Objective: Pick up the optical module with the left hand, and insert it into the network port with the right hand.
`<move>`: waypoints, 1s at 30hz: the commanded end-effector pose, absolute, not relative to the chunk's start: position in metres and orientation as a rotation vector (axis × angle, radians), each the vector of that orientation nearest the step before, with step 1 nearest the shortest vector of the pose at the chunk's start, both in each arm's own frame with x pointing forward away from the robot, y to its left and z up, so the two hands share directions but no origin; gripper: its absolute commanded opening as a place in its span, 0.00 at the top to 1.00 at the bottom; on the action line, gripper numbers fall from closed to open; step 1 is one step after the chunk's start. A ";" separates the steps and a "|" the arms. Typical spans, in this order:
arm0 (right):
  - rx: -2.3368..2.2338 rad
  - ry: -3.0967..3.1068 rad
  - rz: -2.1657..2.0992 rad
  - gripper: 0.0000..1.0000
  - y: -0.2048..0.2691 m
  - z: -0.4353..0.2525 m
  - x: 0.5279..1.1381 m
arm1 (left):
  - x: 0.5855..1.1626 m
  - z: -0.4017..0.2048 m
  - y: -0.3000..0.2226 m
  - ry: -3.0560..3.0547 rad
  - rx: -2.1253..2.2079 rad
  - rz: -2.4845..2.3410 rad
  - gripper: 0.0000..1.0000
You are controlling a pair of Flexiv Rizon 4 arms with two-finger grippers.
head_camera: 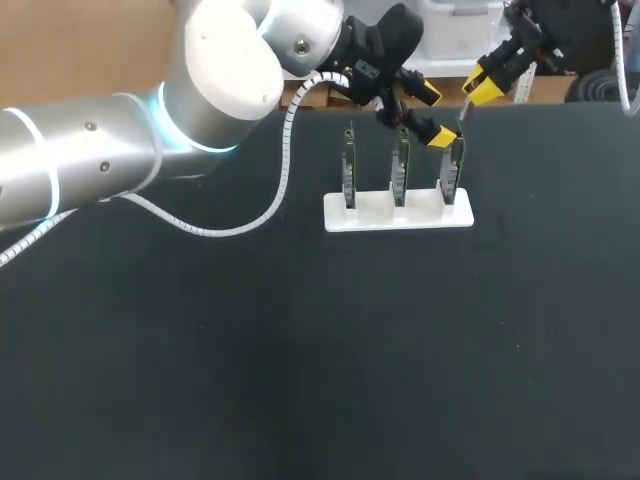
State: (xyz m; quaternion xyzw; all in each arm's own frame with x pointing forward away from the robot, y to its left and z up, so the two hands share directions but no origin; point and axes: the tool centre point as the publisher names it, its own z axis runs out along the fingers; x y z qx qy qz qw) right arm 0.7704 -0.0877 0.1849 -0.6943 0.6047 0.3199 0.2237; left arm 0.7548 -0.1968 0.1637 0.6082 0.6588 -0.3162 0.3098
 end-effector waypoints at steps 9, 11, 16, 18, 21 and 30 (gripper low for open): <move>-1.924 1.718 0.822 1.00 -0.078 0.182 0.764 | 0.757 0.164 -0.198 1.744 1.612 -0.836 0.00; -1.924 1.720 0.821 1.00 -0.078 0.181 0.764 | 0.757 0.164 -0.198 1.744 1.612 -0.836 0.00; -1.928 1.731 0.815 1.00 -0.077 0.178 0.762 | 0.757 0.164 -0.198 1.744 1.612 -0.836 0.00; -1.926 1.733 0.814 1.00 -0.077 0.178 0.762 | 0.757 0.164 -0.198 1.744 1.612 -0.836 0.00; -1.924 1.738 0.809 1.00 -0.078 0.178 0.762 | 0.757 0.164 -0.198 1.744 1.612 -0.836 0.00; -1.944 1.751 0.789 1.00 -0.079 0.177 0.761 | 0.757 0.164 -0.198 1.744 1.612 -0.836 0.00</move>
